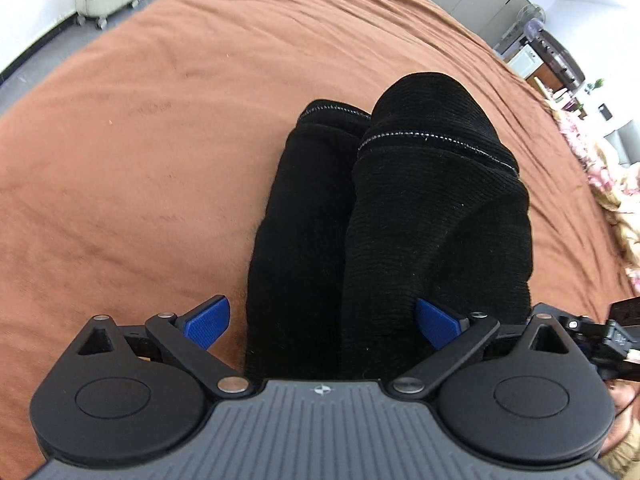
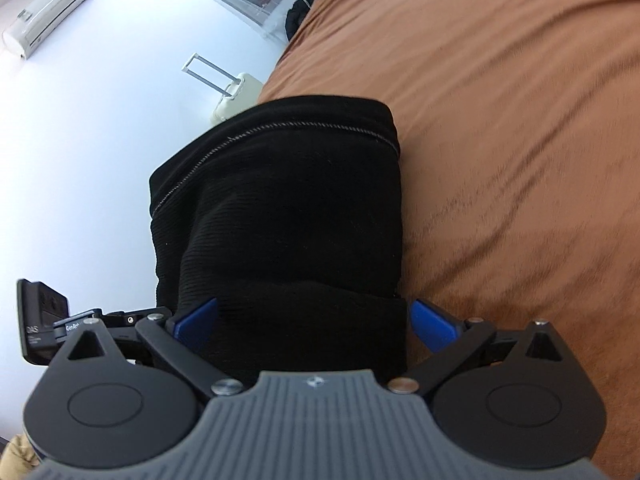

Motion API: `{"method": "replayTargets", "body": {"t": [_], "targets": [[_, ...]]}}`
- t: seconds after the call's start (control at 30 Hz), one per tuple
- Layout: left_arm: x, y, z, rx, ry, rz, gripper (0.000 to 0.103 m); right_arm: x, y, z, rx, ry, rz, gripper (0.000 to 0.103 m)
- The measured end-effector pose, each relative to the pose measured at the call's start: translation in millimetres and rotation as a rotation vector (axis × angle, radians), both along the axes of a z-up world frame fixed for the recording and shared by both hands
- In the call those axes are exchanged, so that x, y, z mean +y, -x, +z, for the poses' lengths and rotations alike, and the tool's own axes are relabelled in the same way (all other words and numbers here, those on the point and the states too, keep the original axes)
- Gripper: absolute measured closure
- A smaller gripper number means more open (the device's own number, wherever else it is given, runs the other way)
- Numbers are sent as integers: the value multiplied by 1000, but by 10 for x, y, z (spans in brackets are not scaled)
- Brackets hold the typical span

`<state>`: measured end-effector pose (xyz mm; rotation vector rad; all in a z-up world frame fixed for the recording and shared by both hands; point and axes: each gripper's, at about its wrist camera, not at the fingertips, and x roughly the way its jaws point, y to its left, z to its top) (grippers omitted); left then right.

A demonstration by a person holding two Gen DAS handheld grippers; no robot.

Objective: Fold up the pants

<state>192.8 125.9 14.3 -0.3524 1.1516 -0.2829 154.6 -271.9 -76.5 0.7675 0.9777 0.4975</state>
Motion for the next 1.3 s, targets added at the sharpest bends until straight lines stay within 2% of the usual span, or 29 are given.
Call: {"method": "replayTargets", "body": {"t": [0.07, 0.13, 0.4, 0.6, 0.93, 1.07, 1.3], "targets": [[-3, 0, -53, 35, 63, -11, 0, -11, -7, -37, 12, -21, 6, 5], [-19, 7, -111, 52, 93, -17, 0, 7, -13, -74, 16, -47, 12, 5], [96, -102, -260, 76, 149, -36, 0, -19, -34, -126, 27, -71, 34, 5], [174, -178, -382, 89, 208, -49, 0, -31, -134, -253, 59, -134, 46, 5], [268, -235, -517, 116, 285, -39, 0, 18, -250, -347, 62, -199, 79, 5], [284, -246, -543, 120, 297, -37, 0, 56, -278, -365, 61, -211, 83, 5], [255, -174, -489, 90, 258, -46, 0, 87, -274, -323, 54, -189, 101, 5]]}}
